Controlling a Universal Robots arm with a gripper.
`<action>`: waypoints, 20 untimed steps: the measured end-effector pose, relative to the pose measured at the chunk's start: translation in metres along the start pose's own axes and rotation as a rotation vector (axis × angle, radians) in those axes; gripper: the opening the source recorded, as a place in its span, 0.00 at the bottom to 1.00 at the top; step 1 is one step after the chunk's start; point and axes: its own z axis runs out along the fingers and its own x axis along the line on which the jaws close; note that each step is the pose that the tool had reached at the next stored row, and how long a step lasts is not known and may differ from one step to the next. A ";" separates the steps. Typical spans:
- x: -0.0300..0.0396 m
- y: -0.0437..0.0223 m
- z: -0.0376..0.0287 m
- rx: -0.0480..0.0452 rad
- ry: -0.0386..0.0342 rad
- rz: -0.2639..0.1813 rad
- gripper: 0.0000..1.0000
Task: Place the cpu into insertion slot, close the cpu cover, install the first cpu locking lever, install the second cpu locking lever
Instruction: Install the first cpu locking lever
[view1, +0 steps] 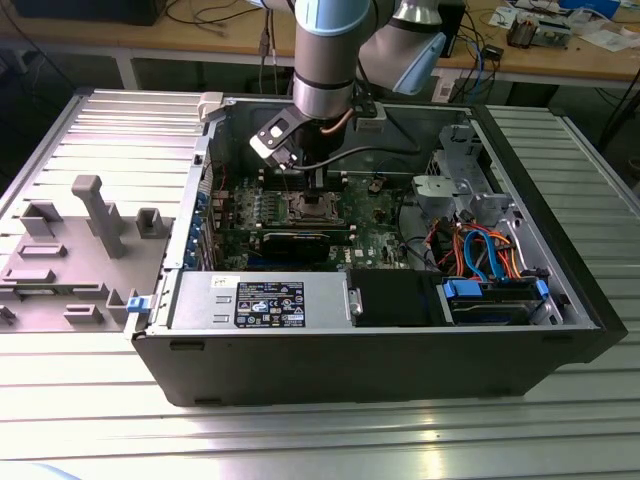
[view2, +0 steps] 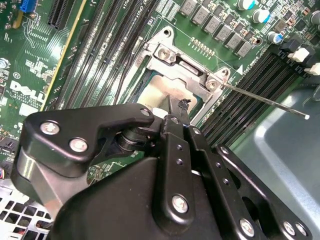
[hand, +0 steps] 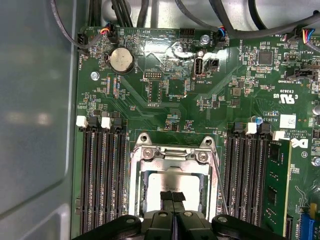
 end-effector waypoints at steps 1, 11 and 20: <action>0.0000 0.0000 -0.0005 0.0000 0.0000 0.000 0.11; 0.0005 -0.0003 -0.0147 0.0001 0.0000 0.000 0.11; 0.0012 -0.0005 -0.0354 0.0000 0.0000 0.000 0.11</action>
